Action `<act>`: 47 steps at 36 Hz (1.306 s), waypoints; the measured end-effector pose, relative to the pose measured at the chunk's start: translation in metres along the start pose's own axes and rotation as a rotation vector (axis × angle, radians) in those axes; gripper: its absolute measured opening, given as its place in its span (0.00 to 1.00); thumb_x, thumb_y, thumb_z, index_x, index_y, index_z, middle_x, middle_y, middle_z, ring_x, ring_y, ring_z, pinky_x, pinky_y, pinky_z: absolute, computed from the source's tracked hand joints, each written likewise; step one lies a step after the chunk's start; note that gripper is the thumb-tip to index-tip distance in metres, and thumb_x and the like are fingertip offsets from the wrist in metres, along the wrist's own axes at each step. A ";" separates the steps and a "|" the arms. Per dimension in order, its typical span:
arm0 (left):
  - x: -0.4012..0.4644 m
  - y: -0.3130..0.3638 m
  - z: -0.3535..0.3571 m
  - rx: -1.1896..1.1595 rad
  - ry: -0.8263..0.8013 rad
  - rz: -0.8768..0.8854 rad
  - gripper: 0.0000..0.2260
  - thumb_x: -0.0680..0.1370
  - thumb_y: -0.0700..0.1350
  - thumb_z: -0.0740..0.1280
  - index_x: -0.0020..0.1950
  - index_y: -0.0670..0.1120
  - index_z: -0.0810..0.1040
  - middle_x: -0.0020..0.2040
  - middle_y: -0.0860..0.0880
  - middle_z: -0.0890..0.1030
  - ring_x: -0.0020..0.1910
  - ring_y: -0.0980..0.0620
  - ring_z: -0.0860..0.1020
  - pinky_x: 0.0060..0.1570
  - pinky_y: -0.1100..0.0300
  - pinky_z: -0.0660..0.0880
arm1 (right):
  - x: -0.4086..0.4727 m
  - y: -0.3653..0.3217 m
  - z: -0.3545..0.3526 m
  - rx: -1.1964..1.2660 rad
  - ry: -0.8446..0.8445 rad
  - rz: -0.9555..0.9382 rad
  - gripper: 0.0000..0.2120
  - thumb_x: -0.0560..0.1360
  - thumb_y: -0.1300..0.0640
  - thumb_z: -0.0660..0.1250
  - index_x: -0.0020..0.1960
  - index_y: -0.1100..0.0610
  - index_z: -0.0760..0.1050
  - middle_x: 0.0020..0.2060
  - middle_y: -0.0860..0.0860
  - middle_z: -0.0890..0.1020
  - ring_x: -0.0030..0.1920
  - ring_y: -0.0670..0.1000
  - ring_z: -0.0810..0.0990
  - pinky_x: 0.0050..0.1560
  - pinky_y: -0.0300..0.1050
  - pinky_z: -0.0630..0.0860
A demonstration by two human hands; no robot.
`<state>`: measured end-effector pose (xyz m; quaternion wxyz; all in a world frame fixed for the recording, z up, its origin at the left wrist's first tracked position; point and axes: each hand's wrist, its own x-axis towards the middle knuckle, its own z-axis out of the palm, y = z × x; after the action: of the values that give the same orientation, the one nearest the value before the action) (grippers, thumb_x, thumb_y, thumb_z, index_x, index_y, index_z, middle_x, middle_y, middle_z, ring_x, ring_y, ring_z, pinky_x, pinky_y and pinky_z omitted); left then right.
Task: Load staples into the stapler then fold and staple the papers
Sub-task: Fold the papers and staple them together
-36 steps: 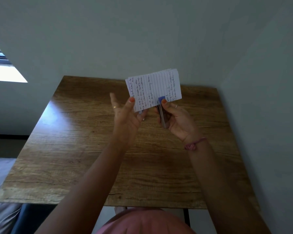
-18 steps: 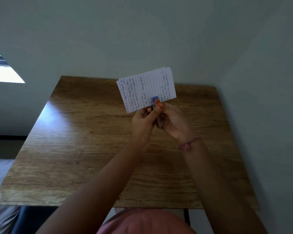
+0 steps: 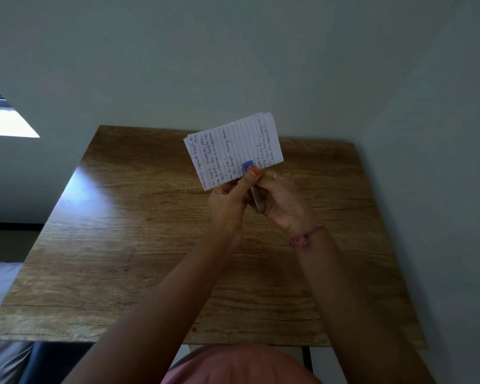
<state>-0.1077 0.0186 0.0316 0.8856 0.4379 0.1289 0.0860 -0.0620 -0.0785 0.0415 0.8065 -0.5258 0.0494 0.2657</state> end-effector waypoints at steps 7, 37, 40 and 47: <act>0.005 0.003 0.001 -0.014 0.008 -0.017 0.24 0.68 0.43 0.75 0.63 0.41 0.77 0.56 0.41 0.82 0.58 0.43 0.80 0.53 0.52 0.79 | 0.000 0.002 0.003 -0.029 0.044 -0.021 0.05 0.73 0.59 0.70 0.48 0.57 0.82 0.47 0.54 0.84 0.52 0.54 0.81 0.53 0.49 0.77; 0.022 0.026 -0.050 -0.067 -0.111 -0.215 0.15 0.72 0.46 0.71 0.57 0.43 0.80 0.55 0.43 0.83 0.55 0.47 0.81 0.53 0.57 0.80 | 0.005 -0.010 -0.020 -0.066 0.047 0.040 0.21 0.69 0.55 0.71 0.60 0.61 0.76 0.51 0.55 0.84 0.47 0.49 0.82 0.38 0.40 0.75; 0.024 0.032 -0.054 0.037 -0.059 -0.149 0.13 0.71 0.45 0.72 0.54 0.42 0.80 0.52 0.43 0.84 0.52 0.47 0.82 0.47 0.58 0.81 | 0.005 -0.009 -0.022 -0.091 0.073 0.052 0.21 0.69 0.55 0.72 0.60 0.61 0.76 0.53 0.55 0.84 0.49 0.51 0.81 0.40 0.41 0.73; 0.028 0.038 -0.059 0.358 0.026 0.010 0.05 0.73 0.39 0.72 0.49 0.42 0.82 0.47 0.45 0.86 0.49 0.48 0.84 0.43 0.62 0.81 | 0.010 -0.005 -0.022 -0.091 0.048 0.052 0.11 0.73 0.59 0.70 0.54 0.59 0.77 0.44 0.51 0.86 0.41 0.46 0.85 0.31 0.36 0.76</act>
<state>-0.1009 0.0937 0.0235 0.7914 0.5880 0.1513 0.0718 -0.0470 -0.0959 0.0324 0.7733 -0.5666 0.0703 0.2757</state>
